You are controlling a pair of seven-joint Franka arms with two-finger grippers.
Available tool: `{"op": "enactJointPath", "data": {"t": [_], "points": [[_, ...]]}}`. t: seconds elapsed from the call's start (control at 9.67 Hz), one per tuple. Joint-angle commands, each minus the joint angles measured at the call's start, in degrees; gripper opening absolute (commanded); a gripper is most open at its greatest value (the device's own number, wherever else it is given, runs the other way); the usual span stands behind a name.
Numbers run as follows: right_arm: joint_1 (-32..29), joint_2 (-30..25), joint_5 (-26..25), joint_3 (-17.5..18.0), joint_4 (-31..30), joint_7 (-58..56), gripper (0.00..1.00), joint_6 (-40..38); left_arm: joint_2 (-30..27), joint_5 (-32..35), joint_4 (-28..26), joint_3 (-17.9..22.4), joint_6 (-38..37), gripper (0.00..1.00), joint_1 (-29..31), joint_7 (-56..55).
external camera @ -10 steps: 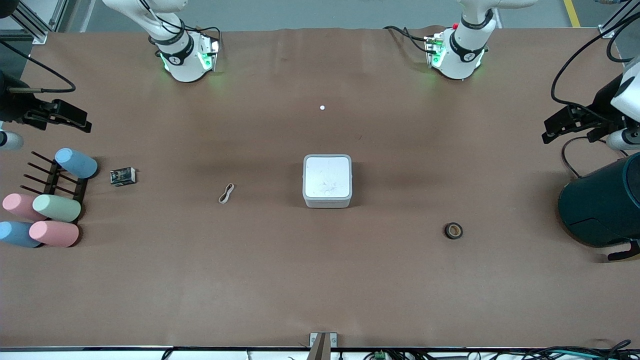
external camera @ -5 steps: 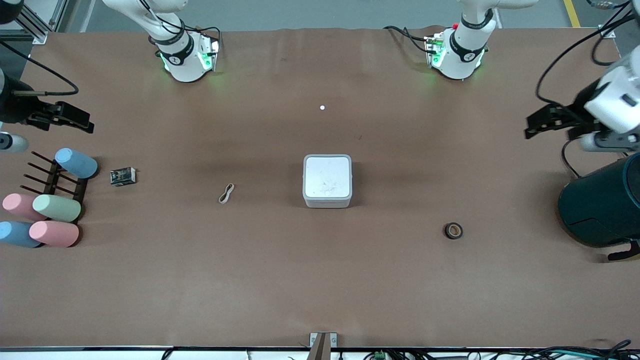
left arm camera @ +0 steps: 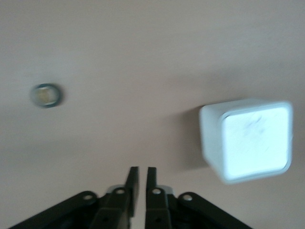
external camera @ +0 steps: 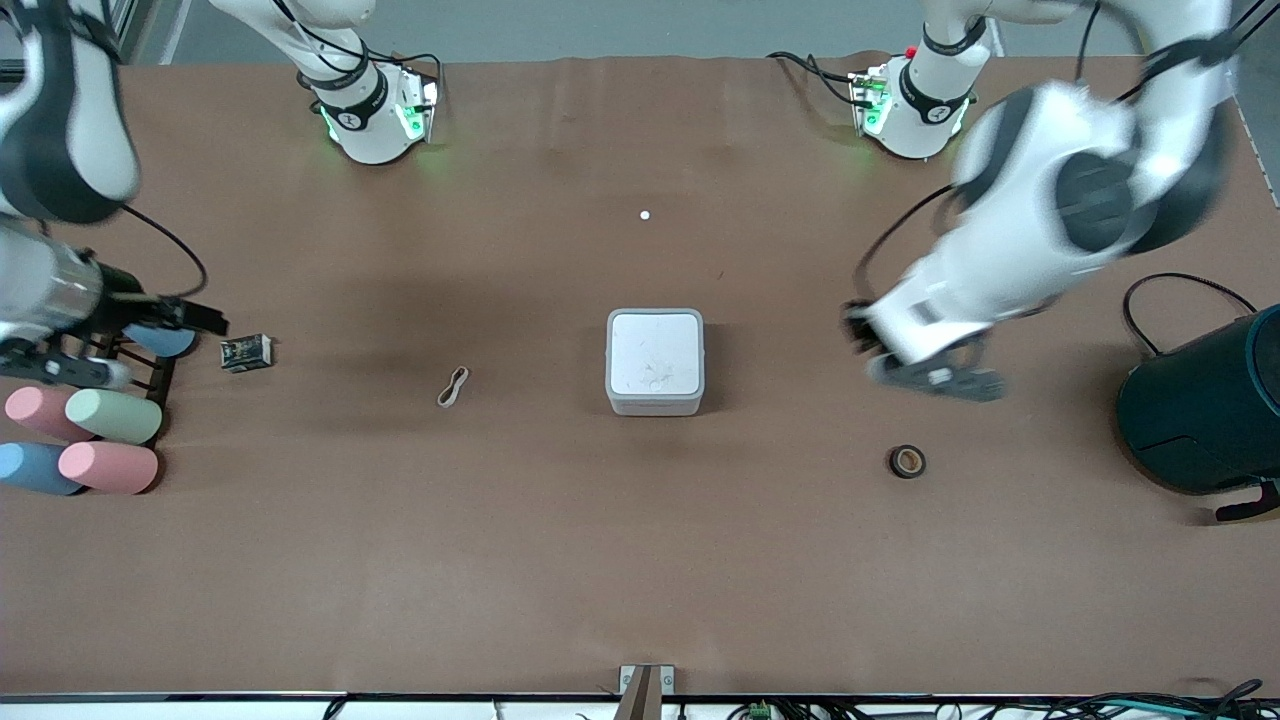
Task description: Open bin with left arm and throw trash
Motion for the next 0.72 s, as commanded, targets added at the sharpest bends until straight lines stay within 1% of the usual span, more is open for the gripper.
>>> {"op": "enactJointPath", "data": {"t": [0.0,0.1,0.21,0.41,0.52,0.62], "points": [[-5.7,-2.4,-0.3,0.7,-11.1,-14.0,1.0,10.7,8.3,-0.6,4.9,0.3,7.9,0.0,-6.3,-4.9],[-7.8,-0.6,-0.4,0.7,-11.7,-22.4,1.0,13.8,11.2,-1.3,6.6,0.3,10.2,0.0,-8.4,-6.1],[-9.7,1.3,-0.5,0.7,-11.7,-26.9,1.0,16.3,13.0,-2.7,6.8,0.3,14.2,0.0,-10.8,-7.7],[-10.5,5.1,-1.2,0.7,-14.2,-28.0,1.0,24.2,15.9,-3.2,6.8,0.4,20.9,0.0,-14.3,-10.2],[-10.8,5.2,-1.1,0.6,-17.2,-28.1,1.0,27.4,17.1,-3.2,6.5,0.4,22.8,0.0,-14.8,-10.7],[-12.7,5.3,-1.1,0.6,-19.1,-28.1,1.0,29.8,18.1,-3.2,6.4,0.4,22.9,0.0,-15.4,-10.7]]}}
